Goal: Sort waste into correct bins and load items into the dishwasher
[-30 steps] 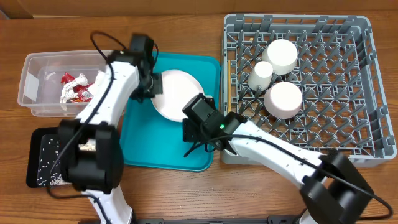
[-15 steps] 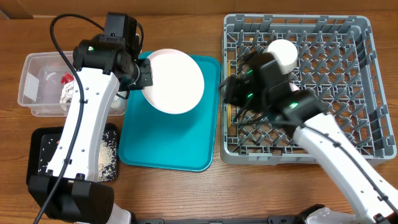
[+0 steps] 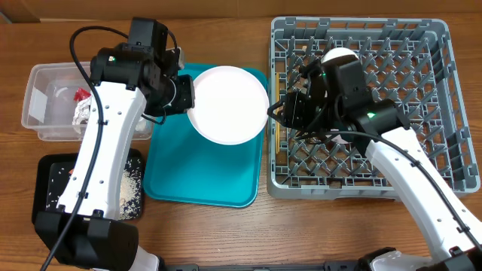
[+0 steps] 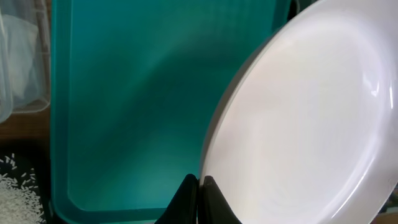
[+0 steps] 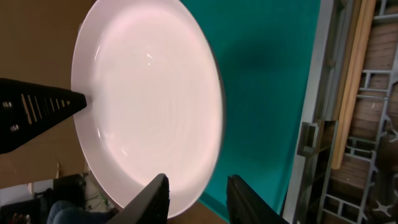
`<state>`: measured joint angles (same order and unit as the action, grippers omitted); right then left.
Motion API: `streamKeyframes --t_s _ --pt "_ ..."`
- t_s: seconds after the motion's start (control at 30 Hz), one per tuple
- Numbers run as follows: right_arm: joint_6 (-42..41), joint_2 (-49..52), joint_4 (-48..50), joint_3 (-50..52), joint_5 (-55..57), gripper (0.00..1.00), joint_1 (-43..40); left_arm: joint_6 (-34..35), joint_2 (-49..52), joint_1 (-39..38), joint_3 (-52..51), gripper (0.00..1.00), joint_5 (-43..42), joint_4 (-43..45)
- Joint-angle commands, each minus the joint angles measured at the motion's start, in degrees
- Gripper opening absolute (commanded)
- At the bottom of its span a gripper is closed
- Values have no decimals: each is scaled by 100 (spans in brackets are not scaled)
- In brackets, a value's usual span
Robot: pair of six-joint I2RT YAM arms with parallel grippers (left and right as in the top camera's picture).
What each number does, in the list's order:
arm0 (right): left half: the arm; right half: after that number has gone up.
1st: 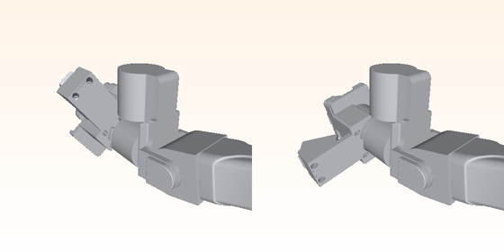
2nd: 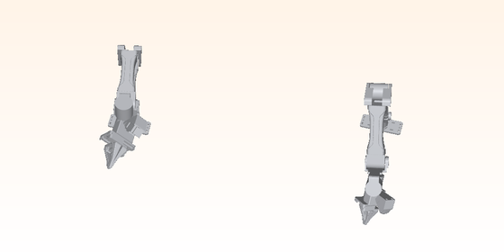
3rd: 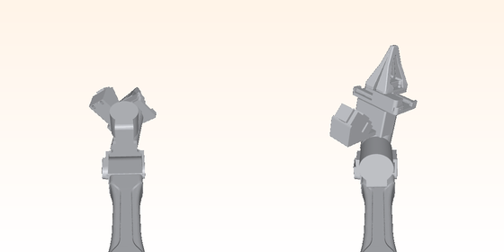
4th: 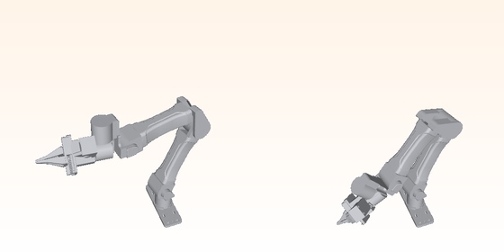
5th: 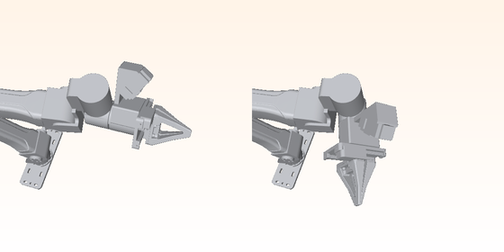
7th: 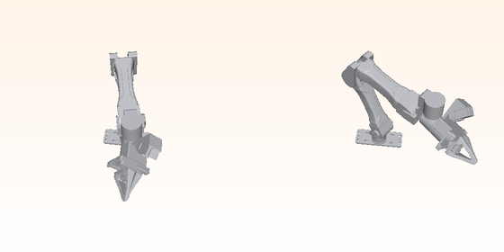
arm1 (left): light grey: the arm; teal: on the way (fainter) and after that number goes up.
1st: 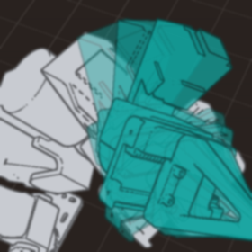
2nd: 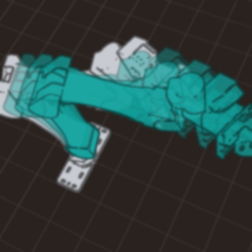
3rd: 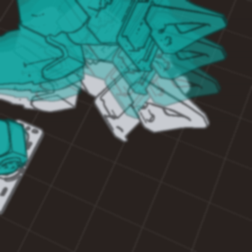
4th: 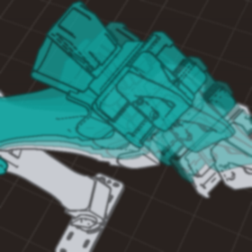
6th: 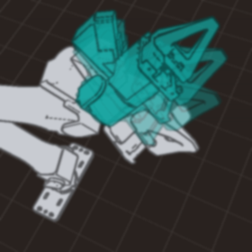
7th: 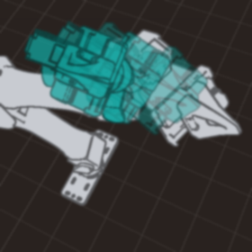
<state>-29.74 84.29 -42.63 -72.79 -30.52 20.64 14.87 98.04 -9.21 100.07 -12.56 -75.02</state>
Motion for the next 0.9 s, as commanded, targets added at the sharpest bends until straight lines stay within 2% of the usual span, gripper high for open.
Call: streamKeyframes --t_s 0.0,0.3,0.4,0.57,0.87 --pt "177 105 7 20 -173 34 28 -9 -68 -155 103 4 -236 -13" --pt "345 157 -33 20 -164 35 28 -9 -68 -326 103 4 -238 4" --pt "470 157 -111 20 155 40 28 -63 -68 -323 103 4 -229 4" --pt "466 157 -214 20 859 43 26 -103 -68 -319 103 4 -208 11" --pt "446 157 -293 20 931 43 28 -116 -66 -330 101 4 -229 28"
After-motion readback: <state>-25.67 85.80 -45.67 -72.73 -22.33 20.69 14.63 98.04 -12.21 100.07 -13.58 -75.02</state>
